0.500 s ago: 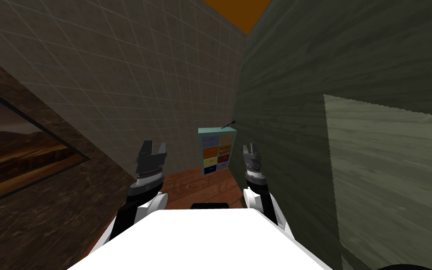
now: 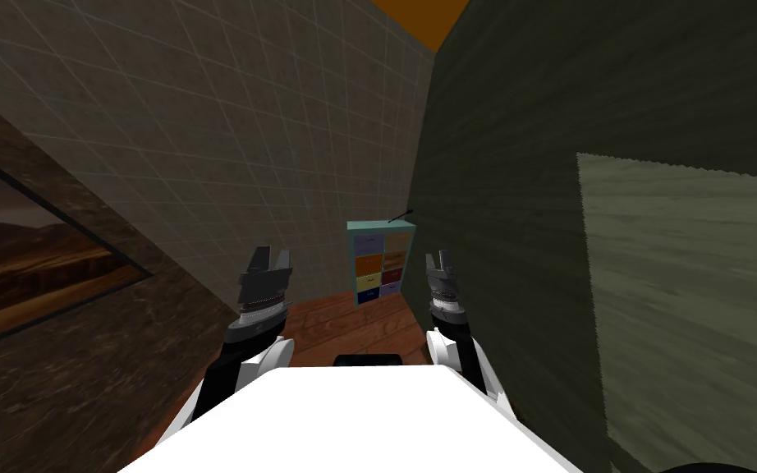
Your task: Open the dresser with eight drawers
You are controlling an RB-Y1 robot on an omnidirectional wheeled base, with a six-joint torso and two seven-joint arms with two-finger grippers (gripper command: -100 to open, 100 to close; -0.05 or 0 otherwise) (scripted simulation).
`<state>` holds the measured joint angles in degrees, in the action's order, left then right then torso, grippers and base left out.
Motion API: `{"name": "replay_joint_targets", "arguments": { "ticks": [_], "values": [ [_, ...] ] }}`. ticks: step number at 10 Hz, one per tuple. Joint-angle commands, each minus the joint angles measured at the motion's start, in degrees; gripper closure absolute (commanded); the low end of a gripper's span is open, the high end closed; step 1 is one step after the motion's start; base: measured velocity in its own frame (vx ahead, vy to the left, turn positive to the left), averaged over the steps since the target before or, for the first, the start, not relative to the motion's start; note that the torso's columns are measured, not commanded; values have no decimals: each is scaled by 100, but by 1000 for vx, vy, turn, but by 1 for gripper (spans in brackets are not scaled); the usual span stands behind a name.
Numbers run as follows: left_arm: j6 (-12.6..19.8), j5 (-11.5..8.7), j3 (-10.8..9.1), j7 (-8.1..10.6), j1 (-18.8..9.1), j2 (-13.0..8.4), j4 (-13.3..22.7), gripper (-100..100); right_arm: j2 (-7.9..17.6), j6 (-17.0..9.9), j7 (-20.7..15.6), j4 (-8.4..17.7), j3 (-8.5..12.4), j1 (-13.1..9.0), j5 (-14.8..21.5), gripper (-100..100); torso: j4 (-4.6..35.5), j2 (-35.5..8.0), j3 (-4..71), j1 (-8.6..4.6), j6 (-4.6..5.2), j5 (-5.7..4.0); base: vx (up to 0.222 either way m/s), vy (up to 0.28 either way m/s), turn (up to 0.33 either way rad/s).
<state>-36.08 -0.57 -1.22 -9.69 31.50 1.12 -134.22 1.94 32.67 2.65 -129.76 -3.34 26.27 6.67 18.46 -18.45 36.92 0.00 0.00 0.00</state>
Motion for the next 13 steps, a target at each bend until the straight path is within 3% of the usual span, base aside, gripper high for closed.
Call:
{"name": "replay_joint_targets", "arguments": {
  "ticks": [1, 4, 5, 7, 13],
  "values": [
    [0, 0, 0, 0, 0, 0, 0, 0, 0, 0, 0, 0, 0, 0, 0, 0, 423, -424, 844, 0, 0, 0, 0, 0, 0],
    [0, 0, 0, 0, 0, 0, 0, 0, 0, 0, 0, 0, 0, 0, 0, 0, 1692, -1693, 3381, 0, 0, 0, 0, 0, 0],
    [0, 0, 0, 0, 0, 0, 0, 0, 216, 53, -220, 96, 84, 2, 40, -100, 2114, -2116, 4227, 0, 0, 0, 26, 28, 56],
    [0, 0, 1, 0, 1, 1, 2, 0, 377, 130, -529, 229, 205, 6, 97, -100, 2356, -2350, 4741, 14, 0, 4, 50, 61, 61],
    [0, 0, 0, 0, 1, 0, 2, 0, 601, 363, -1410, 600, 560, 23, 268, -100, 2383, -2386, 4764, 0, 1, 1, 48, 49, 52]
  ]
}}
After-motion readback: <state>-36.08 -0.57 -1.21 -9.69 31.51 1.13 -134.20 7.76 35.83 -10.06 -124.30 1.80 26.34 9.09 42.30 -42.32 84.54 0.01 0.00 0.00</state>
